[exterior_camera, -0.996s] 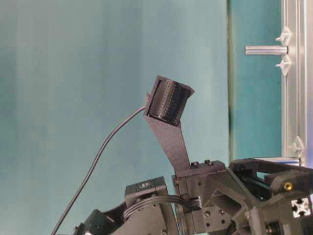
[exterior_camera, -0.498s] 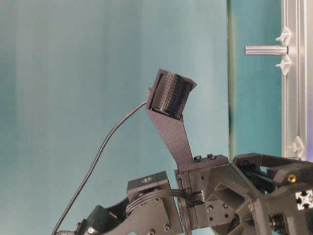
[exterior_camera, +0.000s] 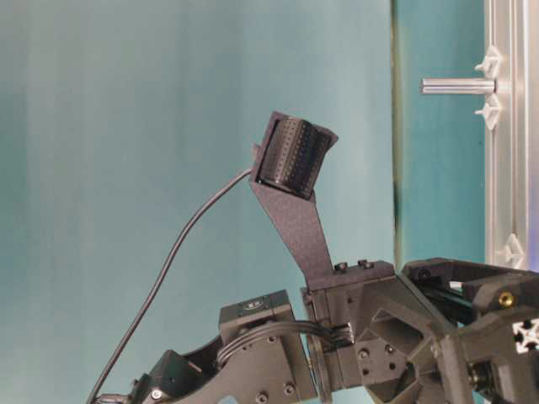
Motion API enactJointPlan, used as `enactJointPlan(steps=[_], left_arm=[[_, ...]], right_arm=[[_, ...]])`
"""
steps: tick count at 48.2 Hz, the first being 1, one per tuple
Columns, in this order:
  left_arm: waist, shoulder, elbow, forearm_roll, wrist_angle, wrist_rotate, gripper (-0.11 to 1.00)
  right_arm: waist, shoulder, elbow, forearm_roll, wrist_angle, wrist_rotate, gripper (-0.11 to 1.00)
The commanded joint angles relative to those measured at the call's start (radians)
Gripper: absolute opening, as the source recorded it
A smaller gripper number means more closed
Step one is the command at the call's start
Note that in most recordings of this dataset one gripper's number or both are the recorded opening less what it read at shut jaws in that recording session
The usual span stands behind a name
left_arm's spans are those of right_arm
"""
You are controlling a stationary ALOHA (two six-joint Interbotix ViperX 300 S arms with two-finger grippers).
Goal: Insert the large gear onto the shaft.
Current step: 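Lower the left gripper and close it on the blue gear's hub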
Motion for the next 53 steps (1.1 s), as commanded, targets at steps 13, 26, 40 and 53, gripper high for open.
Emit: enactJointPlan(steps=[13, 26, 40, 53], left_arm=[[-0.025, -0.005, -0.006, 0.002, 0.031, 0.003, 0.92], [-0.025, -0.008, -0.011, 0.002, 0.06, 0.008, 0.92], [-0.025, -0.011, -0.014, 0.002, 0.092, 0.008, 0.92], [-0.025, -0.009, -0.018, 0.002, 0.14, 0.008, 0.92]], right_arm=[[-0.002, 0.008, -0.011, 0.002, -0.006, 0.012, 0.72], [0.005, 0.008, -0.014, 0.0, -0.006, 0.012, 0.72], [0.008, 0.008, -0.011, 0.002, -0.009, 0.014, 0.72], [0.011, 0.008, -0.011, 0.002, -0.009, 0.014, 0.72]])
